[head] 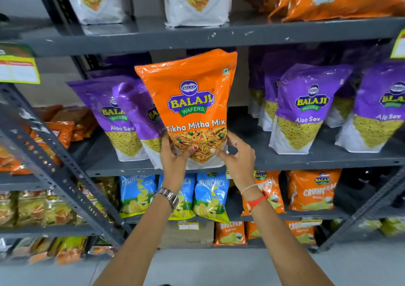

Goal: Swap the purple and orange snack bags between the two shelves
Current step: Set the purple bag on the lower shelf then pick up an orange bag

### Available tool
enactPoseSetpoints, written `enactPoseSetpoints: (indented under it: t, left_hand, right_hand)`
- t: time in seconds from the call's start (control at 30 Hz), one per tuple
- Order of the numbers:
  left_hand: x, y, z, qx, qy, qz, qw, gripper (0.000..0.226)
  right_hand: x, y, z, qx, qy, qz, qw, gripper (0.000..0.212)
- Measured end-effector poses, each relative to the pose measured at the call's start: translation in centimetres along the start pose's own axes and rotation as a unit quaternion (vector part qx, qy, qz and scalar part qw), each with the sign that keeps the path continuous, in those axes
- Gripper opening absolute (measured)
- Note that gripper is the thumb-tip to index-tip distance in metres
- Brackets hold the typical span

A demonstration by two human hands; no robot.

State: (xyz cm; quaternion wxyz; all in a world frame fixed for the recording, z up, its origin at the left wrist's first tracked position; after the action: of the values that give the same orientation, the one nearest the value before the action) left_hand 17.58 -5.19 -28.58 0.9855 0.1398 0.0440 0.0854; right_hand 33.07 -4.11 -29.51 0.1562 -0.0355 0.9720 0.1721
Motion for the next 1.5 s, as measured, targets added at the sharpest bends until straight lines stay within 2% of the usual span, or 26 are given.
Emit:
enactPoseSetpoints:
  t: [0.23,0.37,0.6,0.67,0.83,0.9,0.97,1.13,1.23,1.37,1.5]
  left_hand:
    - [-4.5,0.2,9.0,0.067,-0.007,0.04,0.997,0.049]
    - [-7.2,0.7,14.7,0.121,-0.019,0.041,0.992,0.053]
    - [-11.6,4.2,21.8,0.175,-0.03,0.051,0.983,0.06]
    - [-11.7,5.6,22.6,0.169,-0.023,0.042,0.984,0.055]
    - [-12.4,10.9,24.7,0.118,0.016,-0.008,0.993,0.045]
    - [-17.1,12.8,27.6,0.113,0.022,0.06,0.991,0.041]
    - [-17.7,14.6,28.8,0.094,-0.009,0.055,0.994,0.035]
    - [-18.0,16.8,27.5,0.061,-0.032,0.041,0.997,0.038]
    - [-19.0,17.5,26.3,0.055,-0.019,0.055,0.997,0.044]
    - [-19.6,17.8,25.1,0.062,0.008,0.069,0.996,0.037]
    - [-19.7,17.9,24.4,0.073,0.04,0.074,0.994,0.048]
  right_hand:
    - [0.3,1.3,-8.5,-0.112,0.055,0.01,0.992,0.064]
    - [0.5,2.8,-13.7,-0.172,0.068,-0.001,0.983,0.049]
    - [1.5,8.3,-21.4,-0.234,0.008,0.002,0.972,0.068]
    - [1.1,9.5,-22.6,-0.231,-0.029,-0.002,0.972,0.063]
    - [1.3,14.6,-24.7,-0.218,-0.036,-0.005,0.975,0.056]
    - [5.4,18.3,-28.7,-0.246,-0.022,-0.038,0.968,0.065]
    - [6.1,20.1,-29.2,-0.243,-0.009,-0.048,0.969,0.071]
    - [7.3,21.8,-28.7,-0.209,0.015,-0.043,0.977,0.065]
    - [8.1,22.0,-28.5,-0.205,0.011,-0.057,0.977,0.066]
    - [9.6,22.6,-27.7,-0.205,0.004,-0.07,0.976,0.069]
    - [9.8,22.5,-27.2,-0.206,-0.003,-0.067,0.976,0.067]
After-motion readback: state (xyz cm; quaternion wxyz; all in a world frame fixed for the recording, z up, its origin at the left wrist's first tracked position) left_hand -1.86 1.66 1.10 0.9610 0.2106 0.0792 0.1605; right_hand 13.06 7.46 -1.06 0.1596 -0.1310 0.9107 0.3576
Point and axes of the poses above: each hand's wrist, its own y-axis towards the middle knuckle, its own x-axis out of the palm, z = x × y, the point moved 1 cm from there along y, towards the middle knuckle, and after that the axes turned 15 degrees about -z, right-handed, at the moved point
